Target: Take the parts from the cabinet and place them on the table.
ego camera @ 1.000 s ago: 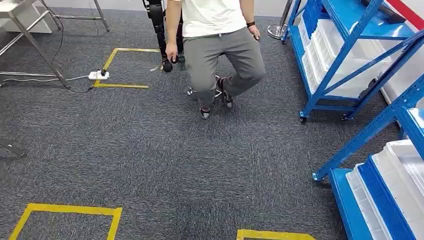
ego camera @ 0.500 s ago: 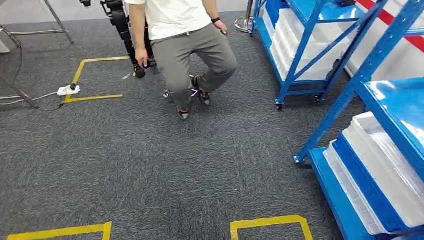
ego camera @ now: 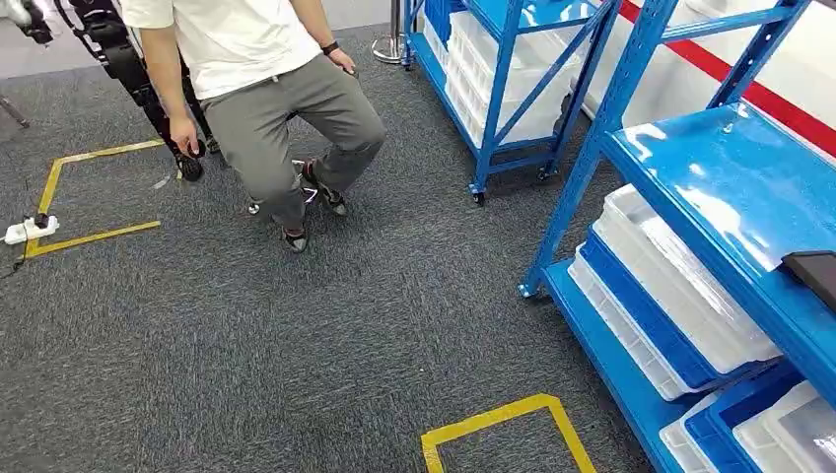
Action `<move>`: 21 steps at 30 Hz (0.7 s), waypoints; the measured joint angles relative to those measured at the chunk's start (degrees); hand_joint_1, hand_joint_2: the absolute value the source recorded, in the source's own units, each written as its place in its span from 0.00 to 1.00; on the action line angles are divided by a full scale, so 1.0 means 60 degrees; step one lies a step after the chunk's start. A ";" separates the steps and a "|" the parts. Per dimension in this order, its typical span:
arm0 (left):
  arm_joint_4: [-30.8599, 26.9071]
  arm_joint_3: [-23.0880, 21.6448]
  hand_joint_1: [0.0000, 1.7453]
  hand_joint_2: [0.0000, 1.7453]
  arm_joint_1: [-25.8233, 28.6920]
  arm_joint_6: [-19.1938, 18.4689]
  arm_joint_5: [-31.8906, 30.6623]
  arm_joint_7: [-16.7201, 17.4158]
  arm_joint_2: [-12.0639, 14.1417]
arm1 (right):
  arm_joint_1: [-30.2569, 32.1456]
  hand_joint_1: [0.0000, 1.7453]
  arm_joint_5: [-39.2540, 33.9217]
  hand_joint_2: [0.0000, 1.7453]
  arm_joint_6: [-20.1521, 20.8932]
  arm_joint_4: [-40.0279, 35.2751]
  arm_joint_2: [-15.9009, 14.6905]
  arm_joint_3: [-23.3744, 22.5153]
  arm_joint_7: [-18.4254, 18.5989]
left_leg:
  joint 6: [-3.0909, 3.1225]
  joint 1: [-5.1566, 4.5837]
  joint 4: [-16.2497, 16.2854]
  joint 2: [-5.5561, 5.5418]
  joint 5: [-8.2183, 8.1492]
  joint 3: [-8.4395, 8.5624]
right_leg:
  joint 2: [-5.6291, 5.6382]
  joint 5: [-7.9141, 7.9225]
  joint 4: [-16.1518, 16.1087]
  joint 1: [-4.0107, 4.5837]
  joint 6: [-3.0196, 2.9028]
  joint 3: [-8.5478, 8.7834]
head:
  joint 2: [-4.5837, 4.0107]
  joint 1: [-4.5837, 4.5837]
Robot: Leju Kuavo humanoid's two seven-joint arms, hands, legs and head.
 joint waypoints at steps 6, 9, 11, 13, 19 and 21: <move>0.0000 0.0004 0.00 0.00 -0.0025 0.0033 0.0026 0.0044 -0.0036 | -0.0009 0.00 0.0065 0.00 0.0000 0.0007 -0.0014 0.0000 0.0120 | 0.0295 0.0003 -0.0298 0.0780 0.0206 0.0065 | -0.1065 -0.1177 0.2391 -0.0050 0.0042 -0.1199 | 0.0000 0.0117; 0.0004 0.0004 0.00 0.00 -0.0018 0.0073 0.0044 0.0087 -0.0054 | 0.0038 0.00 0.0106 0.00 0.0000 0.0007 -0.0011 0.0000 0.0127 | 0.0267 0.0005 -0.0294 0.1155 0.0186 0.0048 | -0.1129 -0.1112 0.2618 -0.0113 0.0297 -0.1250 | 0.0000 0.0124; 0.0004 0.0004 0.00 0.00 -0.0018 0.0109 0.0051 0.0109 -0.0084 | 0.0030 0.00 0.0131 0.00 0.0004 0.0007 -0.0037 0.0000 0.0124 | 0.0210 0.0021 -0.0293 0.1366 0.0153 0.0092 | -0.1404 -0.0502 0.0832 -0.0167 0.0487 -0.0244 | 0.0000 0.0135; 0.0004 0.0007 0.00 0.00 -0.0002 0.0160 0.0055 0.0135 -0.0087 | -0.0039 0.00 0.0135 0.00 0.0007 0.0007 -0.0029 0.0004 0.0113 | 0.0053 -0.0068 -0.0256 0.1556 0.0049 0.0176 | -0.2043 -0.0198 -0.0079 -0.0035 0.0385 0.0214 | 0.0000 0.0157; 0.0004 0.0011 0.00 0.00 -0.0094 0.0178 0.0040 0.0138 -0.0106 | -0.0041 0.00 0.0131 0.00 0.0015 0.0011 -0.0025 0.0004 0.0091 | -0.0262 0.0079 0.0374 0.1021 -0.0577 0.0104 | -0.1398 -0.0074 -0.0107 -0.0228 -0.0145 0.0305 | 0.0000 0.0036; 0.0011 0.0007 0.00 0.00 -0.0043 0.0171 0.0033 0.0135 -0.0113 | -0.0057 0.00 0.0131 0.00 0.0054 0.0008 -0.0044 0.0007 0.0087 | -0.0278 0.0077 0.2047 0.0664 -0.1457 -0.0657 | -0.1174 -0.0063 -0.0105 -0.0163 -0.0243 0.0290 | 0.0000 0.0026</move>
